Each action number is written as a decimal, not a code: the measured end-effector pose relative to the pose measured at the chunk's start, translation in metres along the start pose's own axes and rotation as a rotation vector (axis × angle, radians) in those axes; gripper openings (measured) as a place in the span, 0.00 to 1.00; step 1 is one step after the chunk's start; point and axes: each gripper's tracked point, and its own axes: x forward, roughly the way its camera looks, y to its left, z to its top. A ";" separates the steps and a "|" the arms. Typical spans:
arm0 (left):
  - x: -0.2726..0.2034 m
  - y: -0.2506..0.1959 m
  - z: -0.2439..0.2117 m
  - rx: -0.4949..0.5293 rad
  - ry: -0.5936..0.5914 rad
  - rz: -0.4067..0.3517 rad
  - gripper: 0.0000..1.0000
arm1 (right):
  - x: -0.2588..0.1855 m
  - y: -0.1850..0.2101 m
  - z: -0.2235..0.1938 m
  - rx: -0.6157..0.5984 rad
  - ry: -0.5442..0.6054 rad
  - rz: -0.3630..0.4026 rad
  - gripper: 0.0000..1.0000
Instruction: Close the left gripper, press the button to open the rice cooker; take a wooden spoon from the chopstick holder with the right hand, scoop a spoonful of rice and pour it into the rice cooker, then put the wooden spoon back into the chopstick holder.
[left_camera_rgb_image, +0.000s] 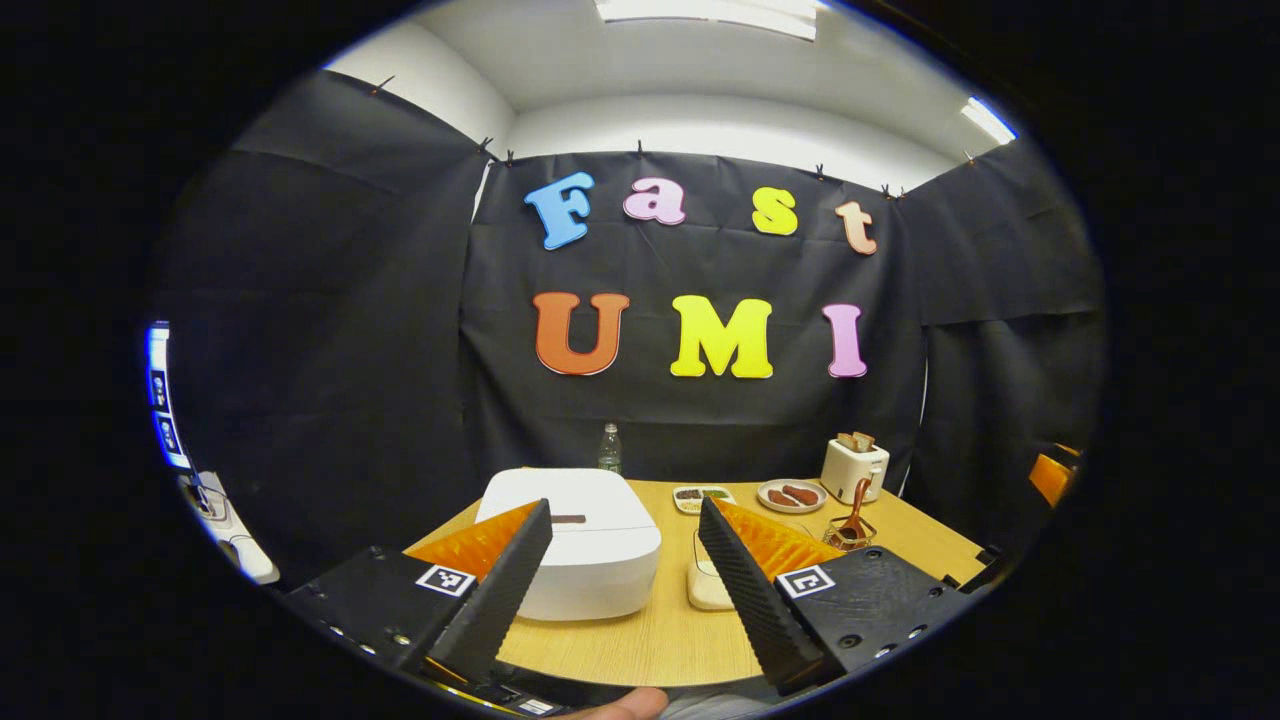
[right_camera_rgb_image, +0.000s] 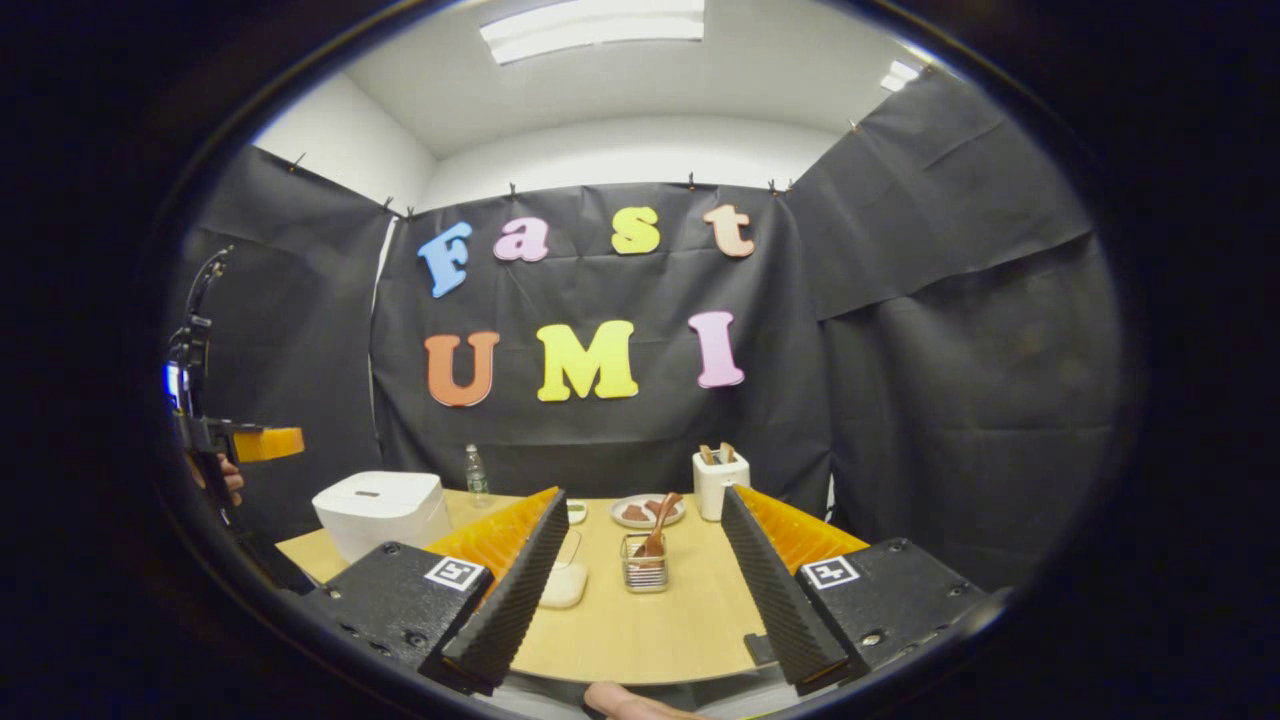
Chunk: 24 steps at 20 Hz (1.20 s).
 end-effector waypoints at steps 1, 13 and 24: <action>-0.008 0.000 0.000 -0.001 -0.004 0.000 0.94 | 0.000 0.001 0.001 0.000 0.002 0.002 0.99; -0.049 -0.027 0.045 0.071 -0.140 -0.051 0.94 | -0.015 0.004 0.038 -0.045 -0.030 0.002 1.00; -0.050 -0.035 0.033 0.111 -0.133 -0.061 0.95 | -0.024 -0.002 0.050 -0.048 -0.057 0.002 1.00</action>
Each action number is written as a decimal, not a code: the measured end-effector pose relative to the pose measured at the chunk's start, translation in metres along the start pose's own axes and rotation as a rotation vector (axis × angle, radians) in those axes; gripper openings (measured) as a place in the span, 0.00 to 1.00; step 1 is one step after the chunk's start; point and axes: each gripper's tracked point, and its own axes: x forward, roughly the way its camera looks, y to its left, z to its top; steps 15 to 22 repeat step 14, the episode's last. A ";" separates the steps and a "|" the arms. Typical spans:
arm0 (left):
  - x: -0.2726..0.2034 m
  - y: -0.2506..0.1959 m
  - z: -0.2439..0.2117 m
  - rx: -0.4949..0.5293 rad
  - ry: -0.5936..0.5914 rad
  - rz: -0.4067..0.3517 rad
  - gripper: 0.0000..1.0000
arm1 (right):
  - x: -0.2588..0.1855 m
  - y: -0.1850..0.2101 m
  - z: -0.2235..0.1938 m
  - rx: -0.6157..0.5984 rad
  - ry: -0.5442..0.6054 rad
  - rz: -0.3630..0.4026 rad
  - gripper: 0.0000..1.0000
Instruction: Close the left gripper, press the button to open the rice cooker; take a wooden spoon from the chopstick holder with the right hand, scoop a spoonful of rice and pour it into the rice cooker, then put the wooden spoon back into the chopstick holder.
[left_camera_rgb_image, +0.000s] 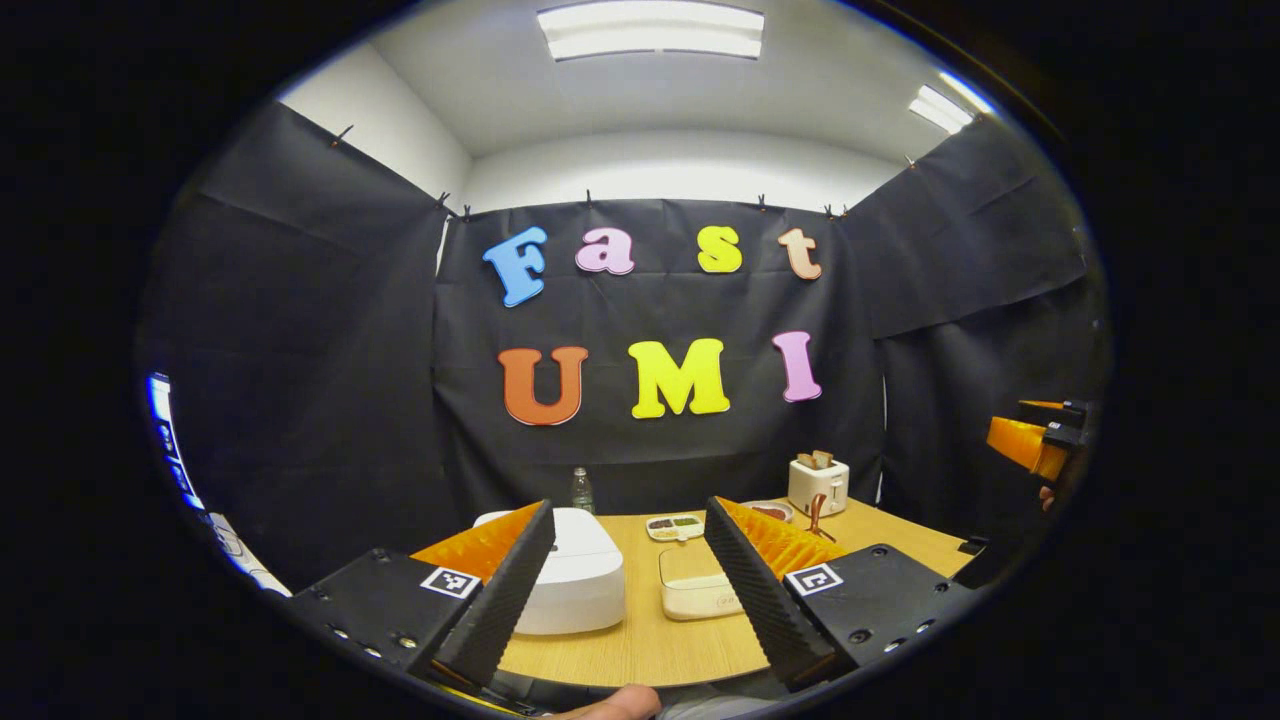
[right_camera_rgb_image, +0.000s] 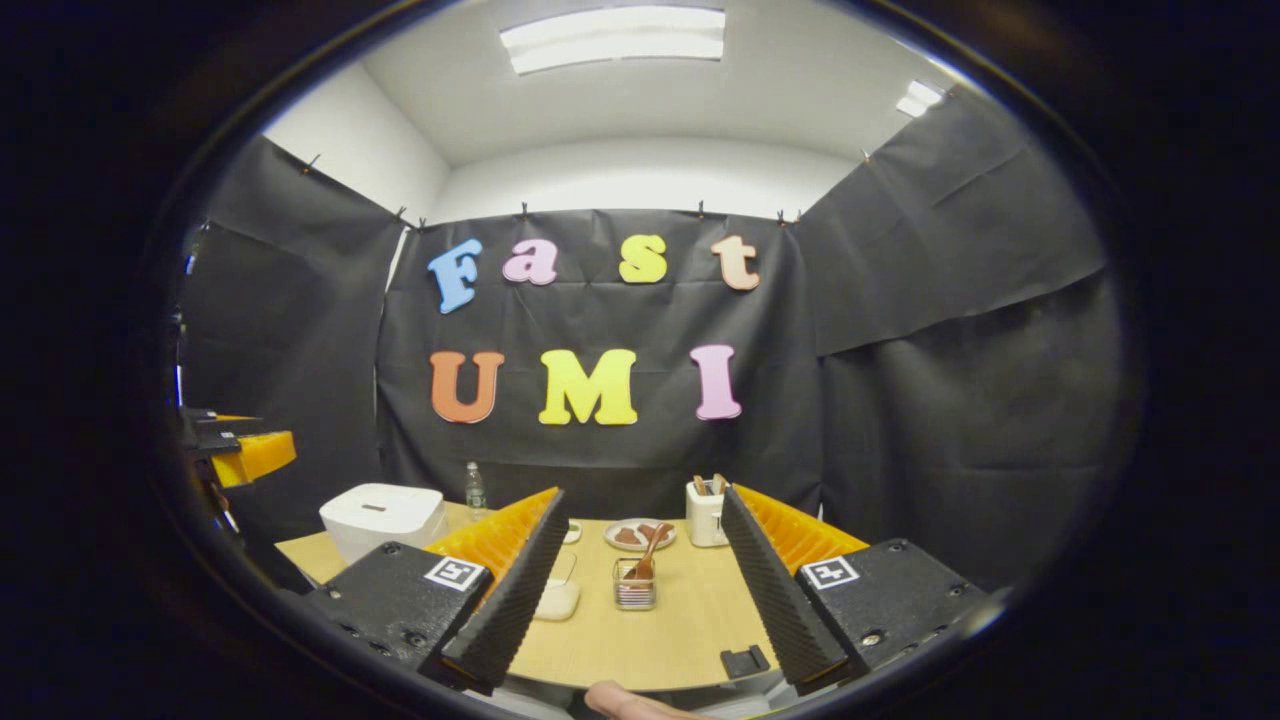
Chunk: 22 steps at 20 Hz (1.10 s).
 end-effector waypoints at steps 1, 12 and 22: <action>0.002 0.001 -0.003 0.002 0.002 0.006 0.95 | 0.001 0.000 -0.001 0.005 0.002 0.001 1.00; 0.008 0.014 -0.019 -0.016 0.030 0.027 0.95 | 0.013 0.006 -0.021 0.044 0.047 0.021 1.00; 0.006 0.013 -0.024 -0.015 0.039 0.026 0.95 | 0.016 0.007 -0.025 0.051 0.057 0.023 0.99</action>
